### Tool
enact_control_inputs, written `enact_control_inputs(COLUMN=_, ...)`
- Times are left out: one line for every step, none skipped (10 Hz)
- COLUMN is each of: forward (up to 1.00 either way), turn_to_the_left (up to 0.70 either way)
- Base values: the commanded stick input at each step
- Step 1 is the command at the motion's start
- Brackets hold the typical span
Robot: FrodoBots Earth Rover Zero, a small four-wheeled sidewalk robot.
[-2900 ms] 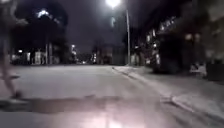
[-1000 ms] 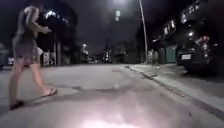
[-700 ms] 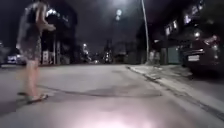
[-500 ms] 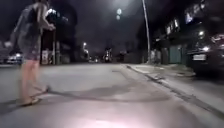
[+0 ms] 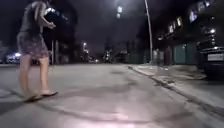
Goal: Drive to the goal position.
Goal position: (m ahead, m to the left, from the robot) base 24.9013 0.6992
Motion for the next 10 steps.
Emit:
enact_control_inputs(forward=1.0, turn_to_the_left=0.0)
enact_control_inputs(forward=1.0, turn_to_the_left=0.0)
enact_control_inputs(forward=1.0, turn_to_the_left=0.0)
enact_control_inputs(forward=1.0, turn_to_the_left=0.0)
enact_control_inputs(forward=1.0, turn_to_the_left=0.0)
enact_control_inputs(forward=1.0, turn_to_the_left=0.0)
enact_control_inputs(forward=1.0, turn_to_the_left=0.0)
enact_control_inputs(forward=1.0, turn_to_the_left=0.0)
enact_control_inputs(forward=1.0, turn_to_the_left=0.0)
enact_control_inputs(forward=1.0, turn_to_the_left=0.0)
